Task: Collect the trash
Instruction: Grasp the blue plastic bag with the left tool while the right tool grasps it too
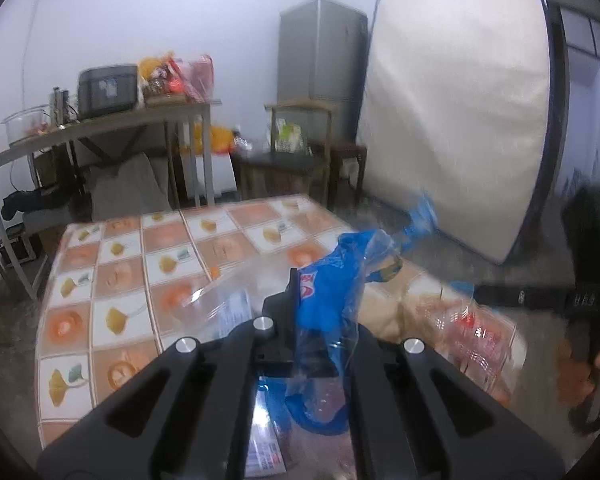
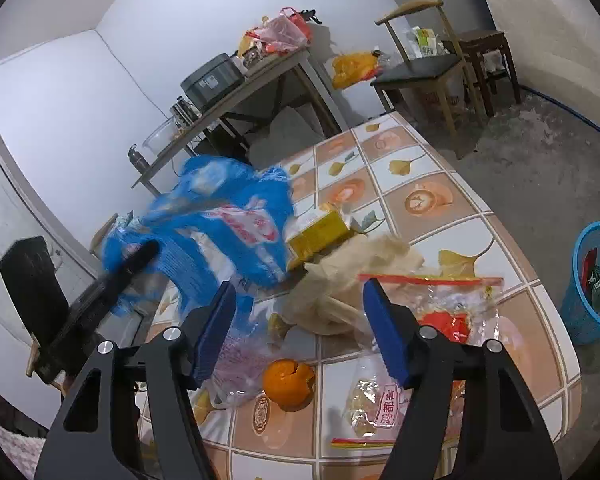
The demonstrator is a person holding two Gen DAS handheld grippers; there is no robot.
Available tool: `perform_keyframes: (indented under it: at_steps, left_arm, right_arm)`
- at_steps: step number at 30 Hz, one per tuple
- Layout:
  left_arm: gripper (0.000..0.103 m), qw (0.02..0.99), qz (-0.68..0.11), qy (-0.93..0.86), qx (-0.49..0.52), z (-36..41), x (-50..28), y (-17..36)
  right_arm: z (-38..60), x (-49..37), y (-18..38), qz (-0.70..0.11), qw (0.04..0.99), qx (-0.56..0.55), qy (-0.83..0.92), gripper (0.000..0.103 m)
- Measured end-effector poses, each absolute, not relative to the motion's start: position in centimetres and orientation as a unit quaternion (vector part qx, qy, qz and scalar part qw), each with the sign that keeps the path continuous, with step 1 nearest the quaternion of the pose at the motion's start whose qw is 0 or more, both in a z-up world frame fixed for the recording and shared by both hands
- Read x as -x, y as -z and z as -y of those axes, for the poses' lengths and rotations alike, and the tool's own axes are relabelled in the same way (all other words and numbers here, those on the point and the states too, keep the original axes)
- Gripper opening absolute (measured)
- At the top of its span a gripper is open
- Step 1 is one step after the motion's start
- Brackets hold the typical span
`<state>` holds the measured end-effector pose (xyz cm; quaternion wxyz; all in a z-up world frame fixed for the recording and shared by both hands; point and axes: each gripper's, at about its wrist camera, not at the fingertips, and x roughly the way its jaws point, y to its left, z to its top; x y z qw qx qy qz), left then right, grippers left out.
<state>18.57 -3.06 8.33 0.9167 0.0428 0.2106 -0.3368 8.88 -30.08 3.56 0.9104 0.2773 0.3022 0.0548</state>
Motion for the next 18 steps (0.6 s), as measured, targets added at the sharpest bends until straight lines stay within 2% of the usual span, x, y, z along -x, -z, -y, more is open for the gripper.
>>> perform_keyframes:
  at_steps: [5, 8, 13, 18]
  left_arm:
    - [0.0, 0.932, -0.156, 0.328, 0.014, -0.3, -17.4, -11.1]
    - [0.0, 0.93, -0.149, 0.333, 0.053, -2.7, -16.7, -12.4]
    - [0.0, 0.884, -0.178, 0.407, 0.147, -8.0, -15.5, -13.1]
    - [0.0, 0.849, -0.224, 0.435, 0.2, -12.3, -13.5, -11.1]
  right_arm:
    - [29.9, -7.9, -4.6, -0.284, 0.921, -0.262, -0.055, 0.062]
    - [29.6, -7.6, -5.2, -0.278, 0.924, -0.256, -0.061, 0.061]
    - [28.7, -7.0, -6.4, -0.263, 0.93, -0.245, -0.08, 0.061]
    - [27.4, -6.1, -8.2, -0.237, 0.935, -0.235, -0.123, 0.06]
